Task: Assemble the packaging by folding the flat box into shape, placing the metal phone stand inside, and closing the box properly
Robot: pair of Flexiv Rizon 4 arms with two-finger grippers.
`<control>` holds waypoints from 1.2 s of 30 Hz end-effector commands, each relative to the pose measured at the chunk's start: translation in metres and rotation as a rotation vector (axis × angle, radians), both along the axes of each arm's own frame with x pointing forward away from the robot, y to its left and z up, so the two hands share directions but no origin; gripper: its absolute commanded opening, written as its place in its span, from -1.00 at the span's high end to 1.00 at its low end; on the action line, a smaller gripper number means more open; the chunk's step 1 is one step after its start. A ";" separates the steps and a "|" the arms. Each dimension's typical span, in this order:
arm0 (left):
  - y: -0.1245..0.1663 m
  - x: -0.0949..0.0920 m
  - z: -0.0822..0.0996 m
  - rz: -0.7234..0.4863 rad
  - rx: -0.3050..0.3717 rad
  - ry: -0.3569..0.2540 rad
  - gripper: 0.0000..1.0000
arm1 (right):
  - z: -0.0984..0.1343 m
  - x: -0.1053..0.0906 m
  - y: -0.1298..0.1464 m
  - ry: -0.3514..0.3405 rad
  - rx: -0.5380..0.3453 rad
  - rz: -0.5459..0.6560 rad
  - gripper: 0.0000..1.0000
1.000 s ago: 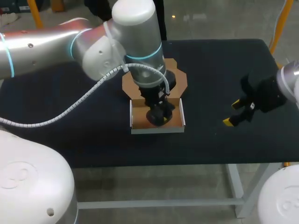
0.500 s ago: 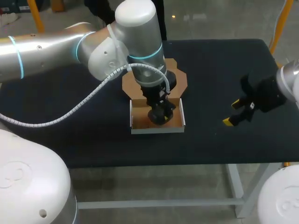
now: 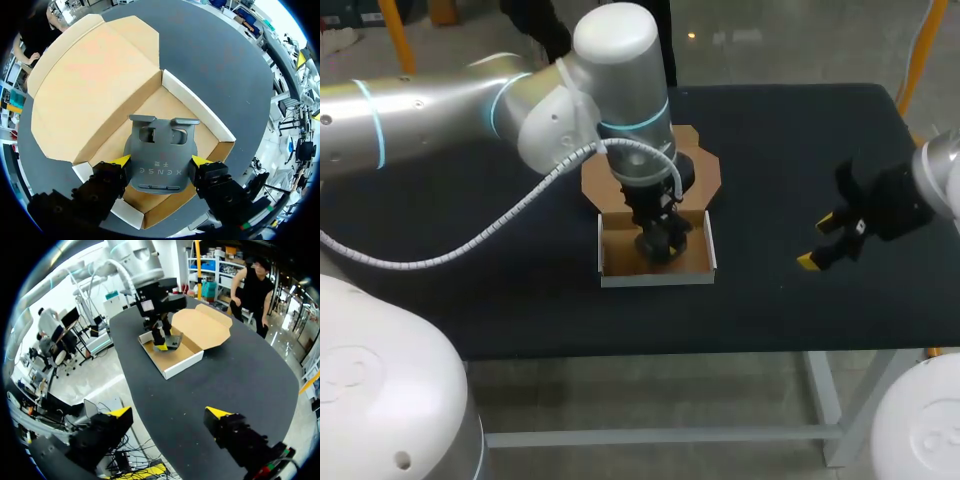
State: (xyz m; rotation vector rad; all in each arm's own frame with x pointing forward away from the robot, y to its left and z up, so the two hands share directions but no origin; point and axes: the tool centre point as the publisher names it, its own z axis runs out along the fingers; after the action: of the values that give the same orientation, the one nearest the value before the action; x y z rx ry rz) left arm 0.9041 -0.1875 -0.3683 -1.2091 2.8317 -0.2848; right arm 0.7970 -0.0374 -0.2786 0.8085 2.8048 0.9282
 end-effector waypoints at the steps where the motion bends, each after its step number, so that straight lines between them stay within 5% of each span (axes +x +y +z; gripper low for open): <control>1: -0.004 0.008 -0.005 0.010 0.008 0.002 1.00 | 0.001 0.000 -0.001 0.000 0.004 0.002 -1.00; 24: 0.002 0.022 -0.027 0.038 0.037 0.017 1.00 | 0.001 0.000 -0.001 0.000 0.004 0.002 -1.00; 25: 0.002 0.023 -0.028 0.042 0.038 0.020 0.75 | 0.001 0.000 -0.001 0.000 0.004 0.002 -1.00; 28: 0.002 0.024 -0.028 0.048 0.041 0.021 -1.00 | 0.001 0.000 -0.001 0.000 0.004 0.002 -1.00; 36: 0.007 0.021 -0.023 0.080 0.045 0.021 -1.00 | 0.001 0.000 -0.001 0.000 0.004 0.002 -1.00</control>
State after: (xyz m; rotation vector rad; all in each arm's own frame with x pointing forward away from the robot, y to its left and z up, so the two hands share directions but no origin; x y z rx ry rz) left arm 0.9276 -0.1806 -0.3965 -1.3152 2.7956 -0.2161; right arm 0.7976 -0.0372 -0.2792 0.8093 2.8060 0.9253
